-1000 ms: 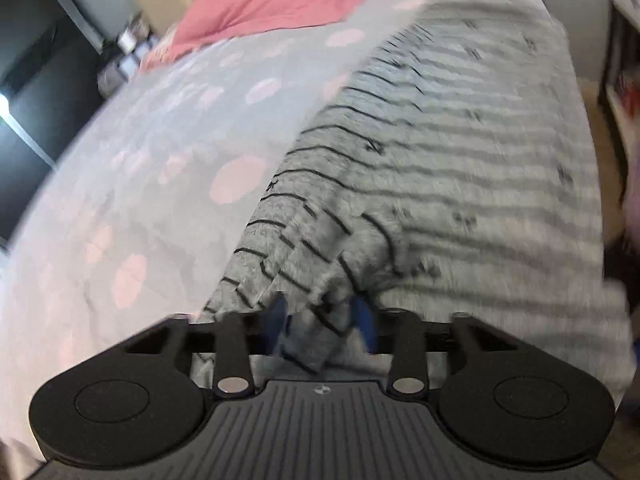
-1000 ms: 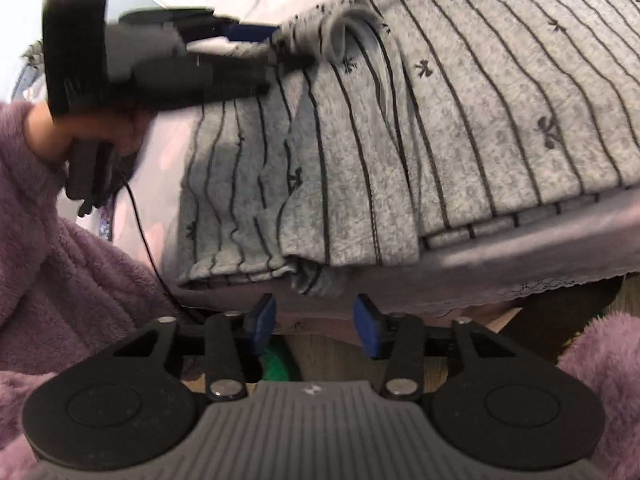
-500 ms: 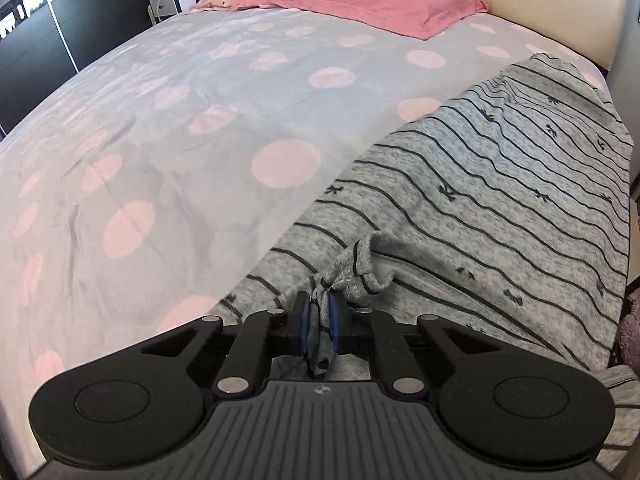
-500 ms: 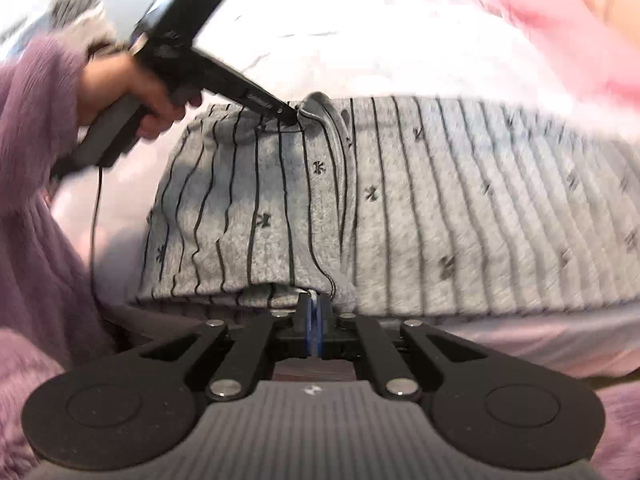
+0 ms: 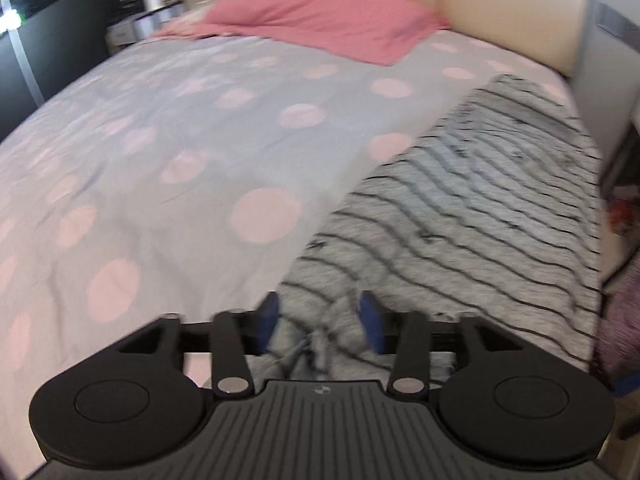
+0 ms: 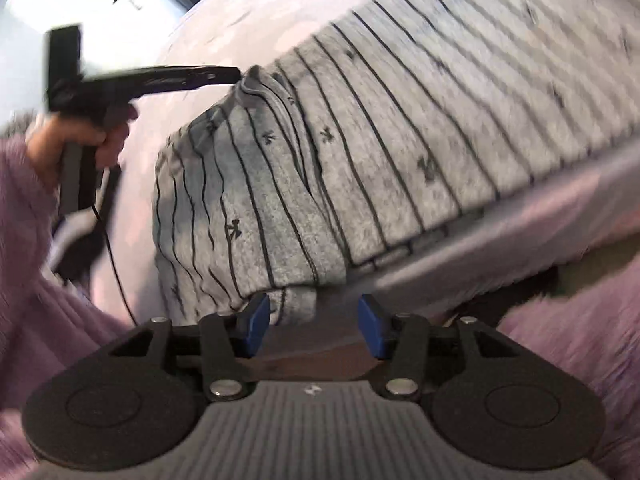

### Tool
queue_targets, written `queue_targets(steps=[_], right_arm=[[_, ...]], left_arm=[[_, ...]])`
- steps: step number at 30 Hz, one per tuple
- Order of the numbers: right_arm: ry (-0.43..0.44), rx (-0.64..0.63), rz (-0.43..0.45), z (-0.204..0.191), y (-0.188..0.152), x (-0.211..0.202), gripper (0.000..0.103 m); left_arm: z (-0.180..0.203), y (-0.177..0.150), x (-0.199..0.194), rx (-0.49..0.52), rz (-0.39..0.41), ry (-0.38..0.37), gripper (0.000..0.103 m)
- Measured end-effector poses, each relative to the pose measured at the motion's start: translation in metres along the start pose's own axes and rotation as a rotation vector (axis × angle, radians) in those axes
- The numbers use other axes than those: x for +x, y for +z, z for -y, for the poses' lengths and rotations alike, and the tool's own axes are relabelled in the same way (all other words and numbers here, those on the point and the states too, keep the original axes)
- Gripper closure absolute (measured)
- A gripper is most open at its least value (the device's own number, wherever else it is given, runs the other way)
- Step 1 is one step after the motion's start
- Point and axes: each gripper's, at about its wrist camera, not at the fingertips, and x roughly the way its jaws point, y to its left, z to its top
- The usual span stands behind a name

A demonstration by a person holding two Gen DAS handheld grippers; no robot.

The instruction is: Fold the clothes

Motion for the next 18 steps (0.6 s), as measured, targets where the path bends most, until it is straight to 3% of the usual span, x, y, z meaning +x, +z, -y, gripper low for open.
queue_targets(steps=[5, 9, 10, 12, 15, 18], right_arm=[[0.134, 0.166, -0.031, 0.011, 0.006, 0.014, 0.046], [0.140, 0.205, -0.083, 0.010, 0.012, 0.029, 0.047], [0.135, 0.201, -0.098, 0.009, 0.013, 0.034, 0.050], [0.131, 0.185, -0.117, 0.005, 0.015, 0.041, 0.075], [0.131, 0.148, -0.113, -0.003, 0.017, 0.041, 0.092], [0.129, 0.086, -0.087, -0.014, 0.017, 0.032, 0.094]], left_arm=[[0.009, -0.004, 0.016, 0.054, -0.036, -0.057, 0.053], [0.023, -0.009, 0.031, 0.103, -0.047, -0.038, 0.056], [0.025, -0.010, 0.035, 0.108, -0.046, -0.032, 0.063], [0.028, -0.013, 0.041, 0.107, -0.040, -0.028, 0.070], [0.031, -0.012, 0.042, 0.098, -0.032, -0.028, 0.086], [0.030, -0.010, 0.038, 0.071, -0.027, -0.019, 0.095]])
